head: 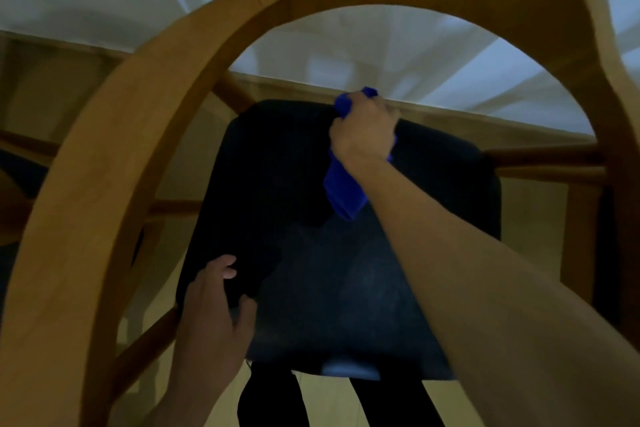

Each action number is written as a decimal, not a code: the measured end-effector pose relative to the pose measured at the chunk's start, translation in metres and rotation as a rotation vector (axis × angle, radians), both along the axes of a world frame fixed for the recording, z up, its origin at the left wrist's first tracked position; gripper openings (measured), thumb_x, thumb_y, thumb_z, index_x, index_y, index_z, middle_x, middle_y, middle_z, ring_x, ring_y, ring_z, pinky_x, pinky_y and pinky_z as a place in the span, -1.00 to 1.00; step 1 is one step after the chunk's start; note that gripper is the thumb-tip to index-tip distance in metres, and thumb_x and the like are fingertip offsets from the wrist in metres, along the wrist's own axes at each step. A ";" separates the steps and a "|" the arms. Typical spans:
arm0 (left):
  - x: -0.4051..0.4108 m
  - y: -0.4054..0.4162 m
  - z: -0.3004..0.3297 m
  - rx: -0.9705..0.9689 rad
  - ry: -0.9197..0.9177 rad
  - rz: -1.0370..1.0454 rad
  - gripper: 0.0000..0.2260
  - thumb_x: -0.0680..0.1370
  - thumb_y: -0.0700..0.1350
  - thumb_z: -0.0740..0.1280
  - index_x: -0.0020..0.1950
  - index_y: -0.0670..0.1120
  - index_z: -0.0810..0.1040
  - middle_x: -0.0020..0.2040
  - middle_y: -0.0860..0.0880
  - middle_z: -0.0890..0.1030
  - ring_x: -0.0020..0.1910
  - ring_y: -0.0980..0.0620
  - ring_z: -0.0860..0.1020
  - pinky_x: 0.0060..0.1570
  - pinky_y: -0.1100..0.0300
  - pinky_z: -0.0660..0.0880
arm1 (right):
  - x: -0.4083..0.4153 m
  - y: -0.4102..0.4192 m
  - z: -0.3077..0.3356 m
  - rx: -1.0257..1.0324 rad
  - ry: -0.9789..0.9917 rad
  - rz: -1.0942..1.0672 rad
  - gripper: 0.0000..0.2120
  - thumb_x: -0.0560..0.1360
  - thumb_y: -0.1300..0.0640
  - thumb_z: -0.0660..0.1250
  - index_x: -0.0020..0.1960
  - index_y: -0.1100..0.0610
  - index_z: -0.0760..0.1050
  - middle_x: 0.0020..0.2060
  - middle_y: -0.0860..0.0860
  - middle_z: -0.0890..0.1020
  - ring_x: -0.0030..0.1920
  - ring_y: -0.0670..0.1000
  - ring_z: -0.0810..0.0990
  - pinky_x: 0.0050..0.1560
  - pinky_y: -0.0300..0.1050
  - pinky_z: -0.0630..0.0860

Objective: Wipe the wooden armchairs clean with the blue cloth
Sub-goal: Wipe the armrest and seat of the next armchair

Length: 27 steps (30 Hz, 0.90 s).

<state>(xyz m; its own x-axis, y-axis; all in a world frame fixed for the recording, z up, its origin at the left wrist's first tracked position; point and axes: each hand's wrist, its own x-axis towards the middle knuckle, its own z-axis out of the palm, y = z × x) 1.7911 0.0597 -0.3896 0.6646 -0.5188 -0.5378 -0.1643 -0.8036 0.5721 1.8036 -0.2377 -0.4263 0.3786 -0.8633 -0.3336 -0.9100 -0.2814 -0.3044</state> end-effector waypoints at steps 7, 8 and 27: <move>0.011 -0.013 0.000 0.032 0.000 -0.010 -0.55 0.53 -0.15 0.36 0.36 0.09 0.30 0.14 0.20 0.40 0.15 0.14 0.39 0.14 0.11 0.38 | 0.082 0.072 0.010 0.172 -0.162 0.024 -0.66 0.56 0.18 0.28 0.32 0.09 0.42 0.35 0.12 0.38 0.33 0.19 0.26 0.20 0.11 0.47; 0.012 -0.015 0.000 0.043 0.042 0.019 -0.58 0.54 -0.11 0.35 0.34 0.14 0.30 0.14 0.22 0.41 0.15 0.15 0.40 0.16 0.08 0.40 | 0.090 0.083 0.011 0.205 -0.195 0.004 -0.66 0.56 0.21 0.26 0.33 0.10 0.41 0.37 0.11 0.36 0.35 0.19 0.24 0.21 0.13 0.47; -0.024 -0.059 0.001 0.034 -0.038 -0.101 -0.53 0.52 -0.15 0.35 0.38 0.06 0.28 0.16 0.13 0.40 0.14 0.22 0.31 0.11 0.28 0.30 | -0.171 -0.078 0.011 -0.016 0.125 0.224 -0.51 0.55 0.12 0.31 0.46 -0.04 0.33 0.37 0.13 0.42 0.30 0.25 0.37 0.20 0.15 0.43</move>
